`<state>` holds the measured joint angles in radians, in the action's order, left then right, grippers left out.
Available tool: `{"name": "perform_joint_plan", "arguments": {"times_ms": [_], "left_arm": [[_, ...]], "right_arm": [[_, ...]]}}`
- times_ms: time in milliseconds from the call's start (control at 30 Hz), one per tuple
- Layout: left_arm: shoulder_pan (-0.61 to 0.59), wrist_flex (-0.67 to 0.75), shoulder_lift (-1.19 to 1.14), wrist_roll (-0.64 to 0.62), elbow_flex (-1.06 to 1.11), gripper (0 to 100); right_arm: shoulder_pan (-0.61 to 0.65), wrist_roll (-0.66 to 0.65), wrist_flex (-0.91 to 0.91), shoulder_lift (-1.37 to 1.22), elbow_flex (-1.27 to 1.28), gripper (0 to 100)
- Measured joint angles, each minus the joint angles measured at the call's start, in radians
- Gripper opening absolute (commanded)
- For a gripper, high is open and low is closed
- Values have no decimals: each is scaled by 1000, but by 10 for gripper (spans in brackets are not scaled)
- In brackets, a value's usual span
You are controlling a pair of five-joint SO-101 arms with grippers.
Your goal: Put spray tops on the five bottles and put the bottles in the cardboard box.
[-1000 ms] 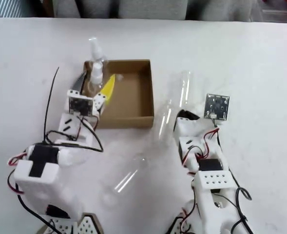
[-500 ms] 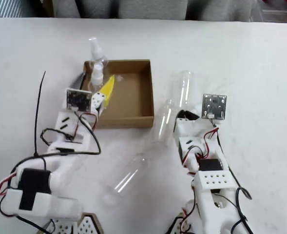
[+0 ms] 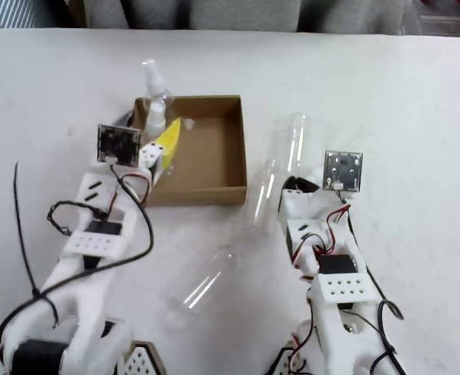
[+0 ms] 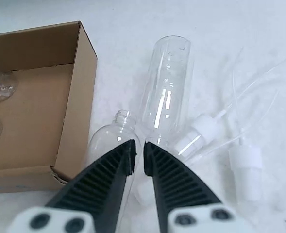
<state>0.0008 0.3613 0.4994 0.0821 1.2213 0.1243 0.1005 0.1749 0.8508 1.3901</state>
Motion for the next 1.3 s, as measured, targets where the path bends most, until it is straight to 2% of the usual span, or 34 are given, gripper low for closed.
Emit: {"name": "perform_joint_plan", "arguments": {"times_ms": [133,433,633,700,900,1100,1300], "left_arm": [[0,-236,207,0,0,290],[0,-873,766,0,-6,290],[2,-1330,1002,0,-198,282],[2,-1438,1028,0,-281,237],[3,-1587,1033,0,-473,24],[-2,-1688,724,0,-600,50],[11,-1760,488,23,-615,50]], "right_arm": [[0,0,0,0,0,21],[0,0,0,0,0,21],[0,0,0,0,0,21],[0,0,0,0,0,21],[0,0,0,0,0,21],[0,0,0,0,0,21],[-38,-2,0,0,0,21]]}}
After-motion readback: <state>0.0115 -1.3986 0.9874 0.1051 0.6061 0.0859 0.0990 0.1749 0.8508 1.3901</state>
